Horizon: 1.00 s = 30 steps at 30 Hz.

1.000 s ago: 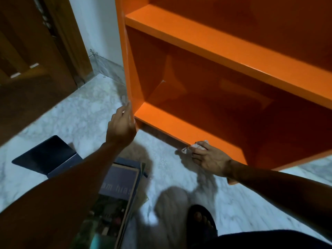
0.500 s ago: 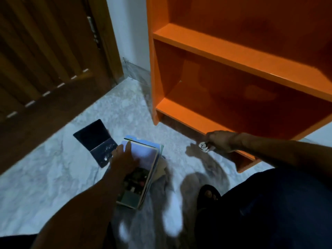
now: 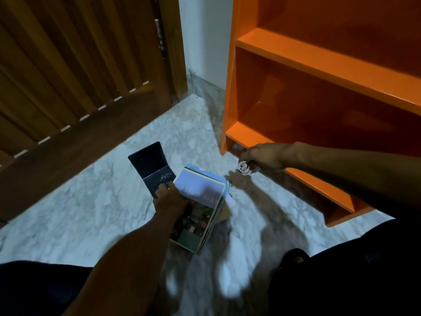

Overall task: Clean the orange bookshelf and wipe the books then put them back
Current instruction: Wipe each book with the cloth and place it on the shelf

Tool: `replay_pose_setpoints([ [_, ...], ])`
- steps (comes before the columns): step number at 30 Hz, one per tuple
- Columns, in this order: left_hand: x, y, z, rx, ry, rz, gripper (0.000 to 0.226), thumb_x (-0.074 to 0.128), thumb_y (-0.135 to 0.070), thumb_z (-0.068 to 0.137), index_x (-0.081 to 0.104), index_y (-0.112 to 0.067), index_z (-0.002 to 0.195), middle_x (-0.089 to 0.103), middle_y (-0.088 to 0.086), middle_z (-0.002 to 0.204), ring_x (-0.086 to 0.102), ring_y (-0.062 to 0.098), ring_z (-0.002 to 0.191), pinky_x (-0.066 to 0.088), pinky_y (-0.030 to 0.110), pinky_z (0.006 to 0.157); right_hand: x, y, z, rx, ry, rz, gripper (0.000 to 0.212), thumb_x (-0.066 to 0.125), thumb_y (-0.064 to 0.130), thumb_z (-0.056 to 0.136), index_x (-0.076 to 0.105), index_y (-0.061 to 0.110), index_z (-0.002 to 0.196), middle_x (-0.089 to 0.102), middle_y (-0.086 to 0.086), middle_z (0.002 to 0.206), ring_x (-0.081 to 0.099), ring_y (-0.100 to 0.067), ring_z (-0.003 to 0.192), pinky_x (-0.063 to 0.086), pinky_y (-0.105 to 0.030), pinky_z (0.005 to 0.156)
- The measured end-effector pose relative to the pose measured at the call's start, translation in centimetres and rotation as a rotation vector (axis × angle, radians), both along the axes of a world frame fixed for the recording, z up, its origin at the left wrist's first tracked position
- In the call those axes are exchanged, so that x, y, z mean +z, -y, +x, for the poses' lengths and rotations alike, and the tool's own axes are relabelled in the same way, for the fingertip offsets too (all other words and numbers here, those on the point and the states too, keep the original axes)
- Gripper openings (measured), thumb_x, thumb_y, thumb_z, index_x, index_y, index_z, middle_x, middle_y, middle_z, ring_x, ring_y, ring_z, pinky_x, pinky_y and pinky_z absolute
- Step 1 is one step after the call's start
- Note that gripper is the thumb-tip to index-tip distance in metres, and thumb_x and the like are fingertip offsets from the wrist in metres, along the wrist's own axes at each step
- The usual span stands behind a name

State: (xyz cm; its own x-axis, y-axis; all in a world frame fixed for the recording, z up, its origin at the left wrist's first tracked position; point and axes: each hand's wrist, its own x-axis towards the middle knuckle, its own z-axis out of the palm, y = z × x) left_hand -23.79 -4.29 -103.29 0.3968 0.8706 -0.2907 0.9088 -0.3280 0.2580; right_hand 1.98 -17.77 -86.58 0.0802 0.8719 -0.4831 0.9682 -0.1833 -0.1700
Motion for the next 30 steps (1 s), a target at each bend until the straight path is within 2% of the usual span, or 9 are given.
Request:
replay_pose_setpoints([
  [2,-0.2,0.0,0.4,0.012,-0.012,0.016,0.077,0.072,-0.054,0.076,0.045,-0.011,0.133,0.047,0.015,0.13,0.049,0.036,0.121,0.047,0.046,0.095,0.2,-0.1,-0.8,-0.041,-0.065,0.0,0.04,0.055,0.007,0.084,0.058,0.032,0.115,0.065,-0.002,0.114,0.064,-0.022,0.093,0.057,-0.039,0.08],
  [5,-0.5,-0.4,0.8,0.091,0.011,-0.055,0.076,0.074,-0.05,0.074,0.046,-0.014,0.134,0.045,0.015,0.131,0.048,0.035,0.123,0.045,0.046,0.099,0.3,-0.5,-1.9,-0.048,-0.097,0.002,0.046,0.051,-0.003,0.086,0.059,0.021,0.124,0.064,-0.006,0.116,0.058,-0.02,0.087,0.042,-0.012,0.054],
  [10,-0.7,-0.9,1.1,0.121,-0.029,-0.08,0.083,0.076,-0.052,0.072,0.04,-0.016,0.138,0.044,0.016,0.136,0.045,0.036,0.126,0.04,0.046,0.103,-0.5,-0.4,-2.0,-0.102,-0.172,0.027,0.032,0.052,0.005,0.093,0.062,0.019,0.119,0.067,-0.007,0.116,0.067,-0.028,0.095,0.041,-0.014,0.045],
  [14,-0.7,-0.2,1.5,0.099,0.065,0.112,0.052,0.066,-0.035,0.083,0.051,-0.005,0.123,0.054,0.021,0.12,0.055,0.04,0.111,0.047,0.046,0.09,0.8,-0.4,-2.5,-0.108,-0.21,0.063,0.028,0.054,0.003,0.092,0.061,0.025,0.109,0.067,-0.002,0.11,0.067,-0.023,0.092,0.057,-0.027,0.061],
  [16,0.3,-0.5,1.8,0.017,0.092,0.057,0.045,0.049,-0.029,0.091,0.047,-0.003,0.128,0.056,0.021,0.124,0.057,0.039,0.115,0.048,0.046,0.089,1.4,-0.2,-2.6,-0.174,-0.278,0.101,0.022,0.055,0.007,0.094,0.062,0.021,0.109,0.068,-0.006,0.109,0.067,-0.023,0.094,0.059,-0.035,0.07],
  [18,1.5,-1.2,1.9,-0.067,0.085,-0.035,0.042,0.054,-0.021,0.095,0.042,-0.009,0.133,0.056,0.017,0.127,0.056,0.038,0.118,0.049,0.047,0.091,2.4,-0.3,-2.6,-0.276,-0.317,0.216,0.021,0.054,0.014,0.094,0.062,0.012,0.113,0.069,-0.012,0.106,0.066,-0.025,0.092,0.057,-0.046,0.081],
  [21,3.3,-2.3,1.7,-0.193,0.062,-0.124,0.036,0.054,-0.015,0.094,0.035,-0.021,0.124,0.061,0.015,0.11,0.061,0.035,0.102,0.053,0.045,0.082,5.1,-0.2,-2.5,-0.489,-0.601,0.334,0.012,0.059,0.013,0.098,0.06,0.01,0.109,0.064,-0.011,0.076,0.061,-0.024,0.062,0.05,-0.032,0.054],
  [23,5.0,-2.5,1.8,-0.256,0.108,-0.146,0.033,0.05,-0.018,0.097,0.035,-0.025,0.125,0.063,0.014,0.102,0.062,0.033,0.09,0.051,0.043,0.073,6.9,0.1,-2.2,-0.643,-0.884,0.386,0.023,0.063,0.007,0.094,0.058,0.011,0.116,0.061,-0.007,0.072,0.056,-0.016,0.051,0.042,-0.023,0.045],
  [30,18.1,-2.8,3.8,-0.365,0.569,-0.151,0.006,0.046,-0.02,0.104,0.046,-0.027,0.105,0.051,0.011,0.061,0.043,0.024,0.054,0.033,0.034,0.058,10.0,2.1,-0.4,-0.851,-1.094,0.734,0.015,0.055,0.014,0.1,0.062,0.011,0.113,0.061,-0.017,0.089,0.053,-0.027,0.07,0.041,-0.036,0.058],
])
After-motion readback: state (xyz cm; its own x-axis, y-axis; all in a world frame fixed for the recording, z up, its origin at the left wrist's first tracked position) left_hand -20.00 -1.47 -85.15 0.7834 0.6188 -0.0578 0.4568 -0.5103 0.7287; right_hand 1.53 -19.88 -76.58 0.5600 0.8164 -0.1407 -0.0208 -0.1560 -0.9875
